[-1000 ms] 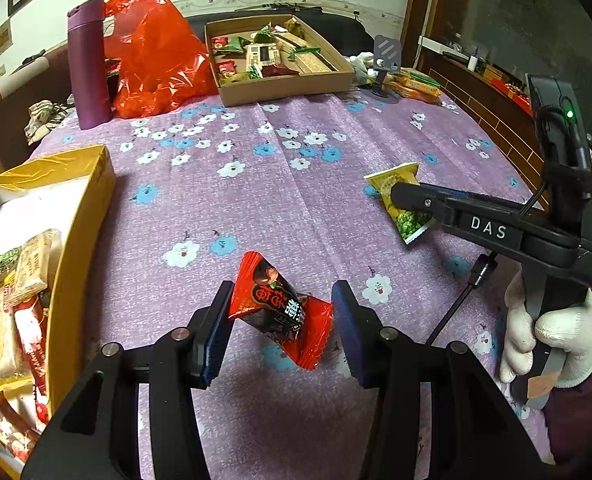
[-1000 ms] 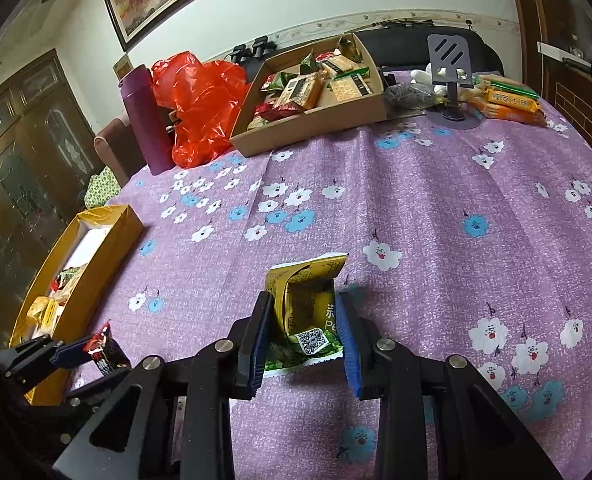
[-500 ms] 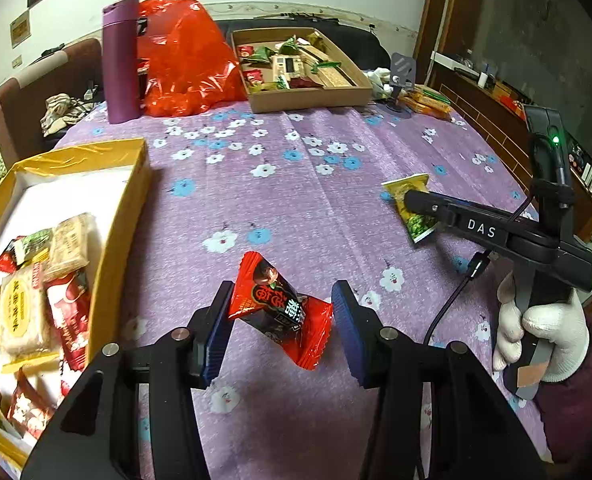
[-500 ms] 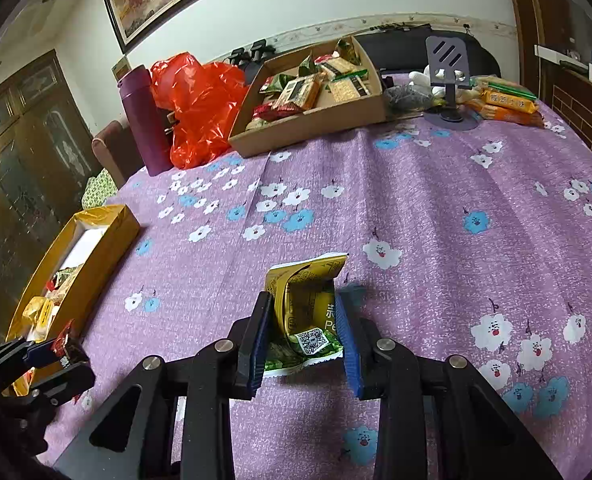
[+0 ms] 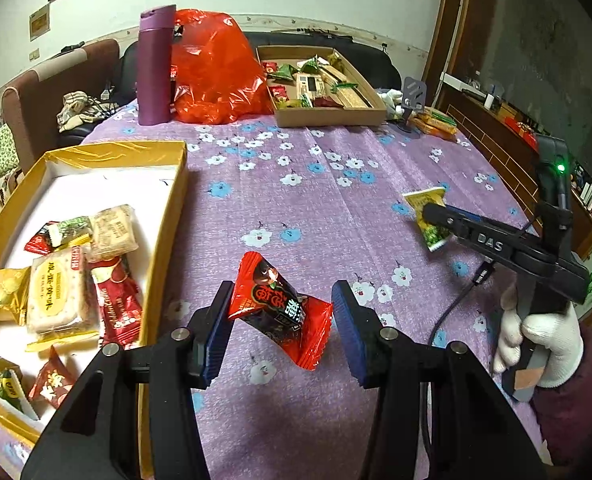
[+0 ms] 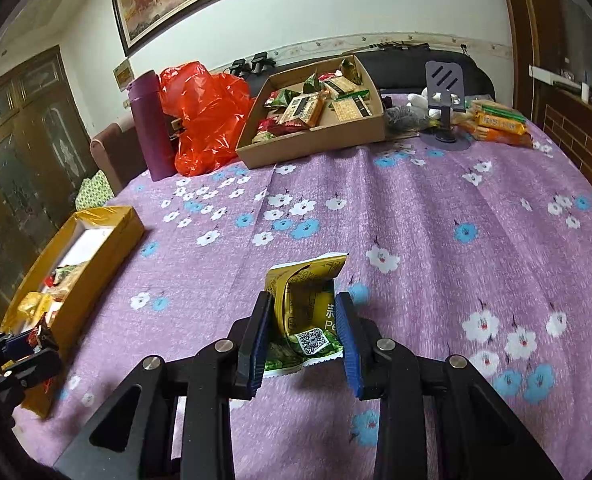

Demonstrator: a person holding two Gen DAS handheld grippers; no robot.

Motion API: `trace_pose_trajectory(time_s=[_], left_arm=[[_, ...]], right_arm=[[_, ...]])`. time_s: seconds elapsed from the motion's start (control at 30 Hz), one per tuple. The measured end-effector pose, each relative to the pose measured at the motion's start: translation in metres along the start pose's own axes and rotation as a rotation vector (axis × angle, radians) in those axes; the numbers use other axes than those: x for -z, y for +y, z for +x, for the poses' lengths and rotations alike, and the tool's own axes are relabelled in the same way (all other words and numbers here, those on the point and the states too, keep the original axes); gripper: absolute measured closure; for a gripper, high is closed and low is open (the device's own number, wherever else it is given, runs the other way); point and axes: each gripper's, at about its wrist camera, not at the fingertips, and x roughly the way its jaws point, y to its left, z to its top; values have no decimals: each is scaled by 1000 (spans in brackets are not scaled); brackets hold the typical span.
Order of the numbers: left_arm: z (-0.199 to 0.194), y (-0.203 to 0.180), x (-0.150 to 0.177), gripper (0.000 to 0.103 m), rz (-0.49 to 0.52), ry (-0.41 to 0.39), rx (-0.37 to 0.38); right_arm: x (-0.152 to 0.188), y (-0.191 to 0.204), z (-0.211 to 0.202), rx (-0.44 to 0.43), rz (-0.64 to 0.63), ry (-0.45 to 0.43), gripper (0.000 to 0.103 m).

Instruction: Organize snacks

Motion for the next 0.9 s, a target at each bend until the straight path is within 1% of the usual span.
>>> trace_pose_trajectory(time_s=[0.13, 0.4, 0.9], left_arm=[[-4, 1, 1, 56, 3, -13, -8], [-12, 4, 6, 56, 5, -36, -27], [-24, 10, 12, 56, -1, -58, -47]], right_arm=[[5, -1, -15, -25, 30, -2, 70], [19, 8, -44, -66, 41, -19, 70], [35, 39, -59, -120, 11, -21, 70]])
